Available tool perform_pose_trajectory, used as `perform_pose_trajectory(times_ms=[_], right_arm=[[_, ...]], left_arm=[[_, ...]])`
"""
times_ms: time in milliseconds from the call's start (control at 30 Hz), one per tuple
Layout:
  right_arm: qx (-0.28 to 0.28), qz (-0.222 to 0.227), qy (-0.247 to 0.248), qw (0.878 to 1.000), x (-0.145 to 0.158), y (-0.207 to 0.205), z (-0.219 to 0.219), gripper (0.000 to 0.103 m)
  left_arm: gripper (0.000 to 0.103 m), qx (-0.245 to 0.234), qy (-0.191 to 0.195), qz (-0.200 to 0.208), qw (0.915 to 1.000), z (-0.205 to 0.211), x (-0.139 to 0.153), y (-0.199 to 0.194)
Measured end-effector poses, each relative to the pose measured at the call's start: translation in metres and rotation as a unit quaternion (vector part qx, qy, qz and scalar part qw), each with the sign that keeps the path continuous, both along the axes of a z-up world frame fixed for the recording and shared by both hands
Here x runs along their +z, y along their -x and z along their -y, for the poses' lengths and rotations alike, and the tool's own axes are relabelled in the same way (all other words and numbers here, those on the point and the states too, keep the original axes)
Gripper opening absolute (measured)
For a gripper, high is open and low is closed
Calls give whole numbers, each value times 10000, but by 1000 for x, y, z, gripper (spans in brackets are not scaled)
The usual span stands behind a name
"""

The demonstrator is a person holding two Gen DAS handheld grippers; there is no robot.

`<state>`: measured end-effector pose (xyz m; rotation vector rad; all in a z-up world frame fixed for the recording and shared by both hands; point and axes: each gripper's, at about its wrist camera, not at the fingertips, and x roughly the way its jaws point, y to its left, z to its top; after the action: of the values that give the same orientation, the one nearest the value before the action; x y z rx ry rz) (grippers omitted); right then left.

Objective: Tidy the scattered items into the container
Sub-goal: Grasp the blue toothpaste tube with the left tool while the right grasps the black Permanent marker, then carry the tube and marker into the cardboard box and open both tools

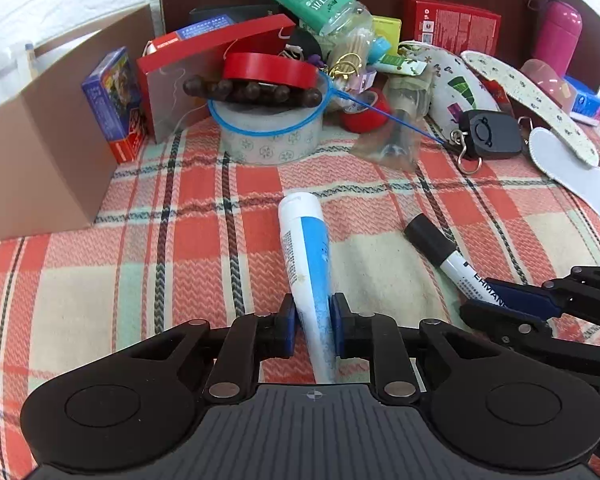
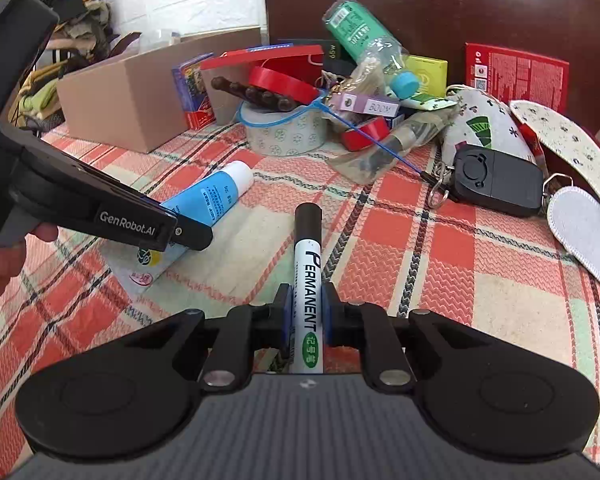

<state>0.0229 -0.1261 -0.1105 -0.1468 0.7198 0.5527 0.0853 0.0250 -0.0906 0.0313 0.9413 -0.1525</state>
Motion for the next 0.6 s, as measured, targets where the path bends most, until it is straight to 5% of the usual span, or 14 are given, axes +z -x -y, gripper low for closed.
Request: perform_pose_trajectory(times_ms=[33,167,233,600], right_arm=[[5,-3,14,10000,0,0,-1,18],[-21,-34,28,10000,1,1,-2,19],[4,-43,75,10000,1,1,-3,18],[573,-346,-178,9976,10,17,-31,17]], left_arm=[[25,5,12,24,10000,0,-1,1],[29,5,29,87,10000,1,-2,3],[14,19,17,103,9999,1,-2,4],[12,249,599,22,9979,-19,1,36]])
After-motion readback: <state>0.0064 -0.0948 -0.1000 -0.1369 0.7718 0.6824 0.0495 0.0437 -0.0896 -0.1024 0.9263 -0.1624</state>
